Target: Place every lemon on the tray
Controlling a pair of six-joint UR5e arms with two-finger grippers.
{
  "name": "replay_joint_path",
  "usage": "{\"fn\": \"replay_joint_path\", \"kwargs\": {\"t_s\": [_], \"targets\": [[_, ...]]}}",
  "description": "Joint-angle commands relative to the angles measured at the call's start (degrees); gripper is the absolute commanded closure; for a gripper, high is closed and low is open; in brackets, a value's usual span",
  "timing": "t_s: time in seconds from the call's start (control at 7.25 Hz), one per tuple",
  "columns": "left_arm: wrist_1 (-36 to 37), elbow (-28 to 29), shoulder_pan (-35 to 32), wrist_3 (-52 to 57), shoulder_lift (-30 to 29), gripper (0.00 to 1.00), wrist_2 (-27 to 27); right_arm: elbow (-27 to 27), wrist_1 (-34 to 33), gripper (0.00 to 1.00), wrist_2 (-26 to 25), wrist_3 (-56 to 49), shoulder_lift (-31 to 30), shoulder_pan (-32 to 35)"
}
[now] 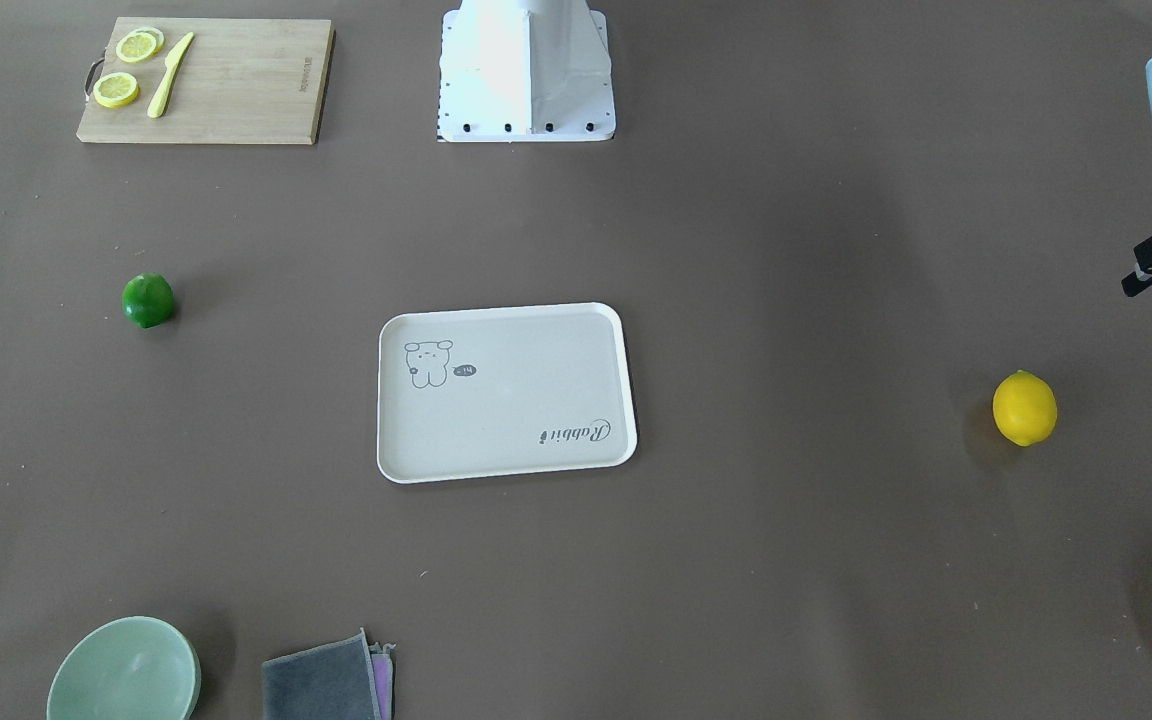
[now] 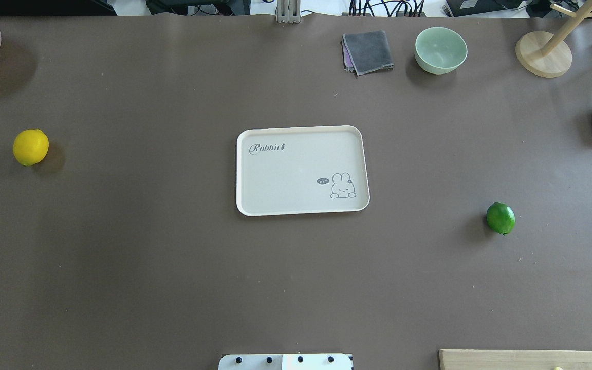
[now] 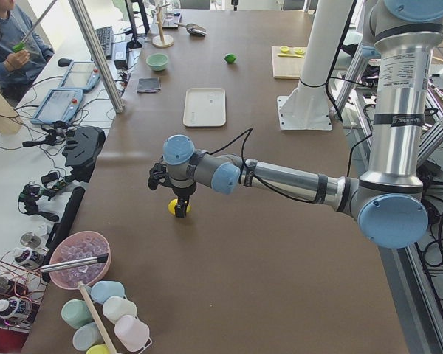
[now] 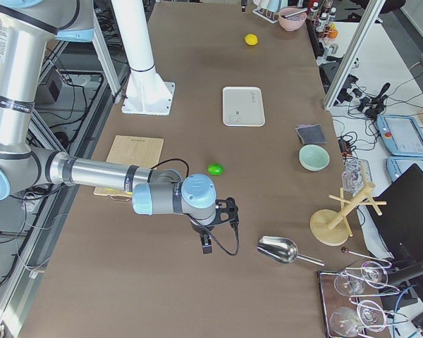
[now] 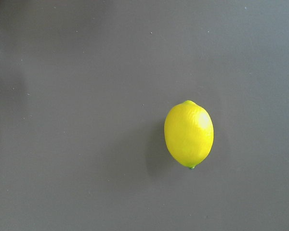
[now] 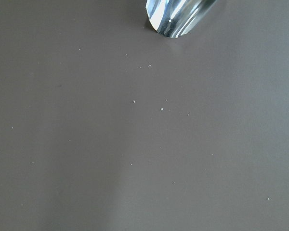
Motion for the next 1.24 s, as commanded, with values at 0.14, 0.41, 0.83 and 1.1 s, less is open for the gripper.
{"fn": "replay_joint_path", "kwargs": {"t_s": [0.14,0.41,0.83,1.1], "targets": [[0.1,-2.8,-0.3,0.1,2.5,0.02,0.2,0.0,-0.1,0.00,-3.5,0.0,0.0,-1.1],[-0.2,-3.3,-0.4,-0.1,2.3,0.02,1.0,-0.2,0.0,0.00,-3.6,0.0,-0.1,-1.1],[-0.3,-4.8,-0.1,-0.1,2.7,0.02,6.5,-0.1,0.2,0.00,-2.9,0.2,0.1,-1.1],[-0.6,-2.9,-0.1,0.1,2.5,0.02,4.1,0.1,0.2,0.00,-2.9,0.4,0.2,-1.1]]}}
